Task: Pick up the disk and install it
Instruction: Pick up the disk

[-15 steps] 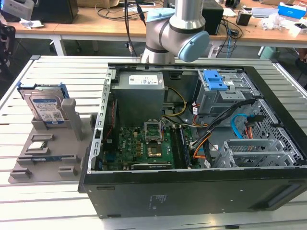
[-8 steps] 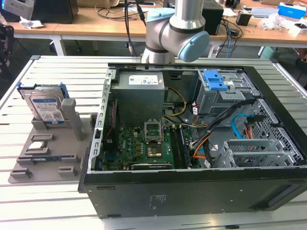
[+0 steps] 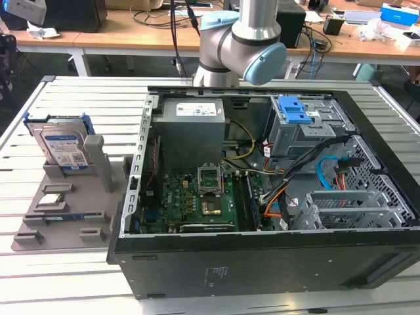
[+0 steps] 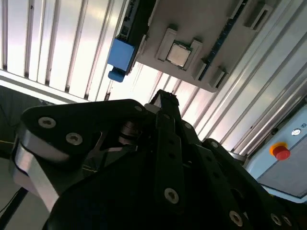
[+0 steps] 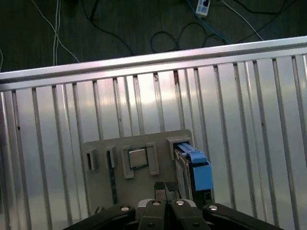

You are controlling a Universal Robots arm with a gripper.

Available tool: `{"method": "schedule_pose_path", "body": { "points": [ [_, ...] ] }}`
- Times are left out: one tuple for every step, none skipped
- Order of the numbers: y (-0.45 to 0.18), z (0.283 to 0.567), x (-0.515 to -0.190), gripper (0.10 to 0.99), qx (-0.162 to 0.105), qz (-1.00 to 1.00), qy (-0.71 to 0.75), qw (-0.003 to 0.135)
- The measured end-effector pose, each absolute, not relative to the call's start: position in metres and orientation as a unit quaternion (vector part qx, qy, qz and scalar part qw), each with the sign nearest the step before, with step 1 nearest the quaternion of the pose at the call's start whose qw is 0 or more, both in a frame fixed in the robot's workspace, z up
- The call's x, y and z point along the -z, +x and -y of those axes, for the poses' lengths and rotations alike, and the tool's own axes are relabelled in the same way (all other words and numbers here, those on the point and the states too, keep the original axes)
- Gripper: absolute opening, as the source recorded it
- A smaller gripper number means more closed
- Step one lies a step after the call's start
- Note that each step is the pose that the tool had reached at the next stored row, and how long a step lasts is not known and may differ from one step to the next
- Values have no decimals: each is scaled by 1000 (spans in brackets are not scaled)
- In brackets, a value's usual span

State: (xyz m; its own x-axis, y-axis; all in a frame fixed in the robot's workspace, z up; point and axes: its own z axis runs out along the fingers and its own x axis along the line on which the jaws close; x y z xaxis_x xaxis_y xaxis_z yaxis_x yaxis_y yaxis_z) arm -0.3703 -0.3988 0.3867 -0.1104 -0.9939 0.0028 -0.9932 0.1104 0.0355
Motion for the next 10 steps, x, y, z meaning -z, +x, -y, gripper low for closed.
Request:
{"method": "schedule_pose_path", "body": {
  "points": [
    [-370,399,-387,106,12,740,672,13],
    [-370,399,-387,106,12,736,677,13],
    [-370,399,-387,106,12,733,680,13],
    [-370,399,-387,106,12,727,687,13],
    [-370,399,-387,106,12,724,690,13],
    [-370,399,-387,106,12,721,693,13],
    [-370,399,-387,106,12,717,697,13],
    [-370,399,-387,106,12,713,701,13],
    [-370,399,-387,106,12,710,704,14],
    [-370,399,-387,106,12,707,707,14]
  ]
}}
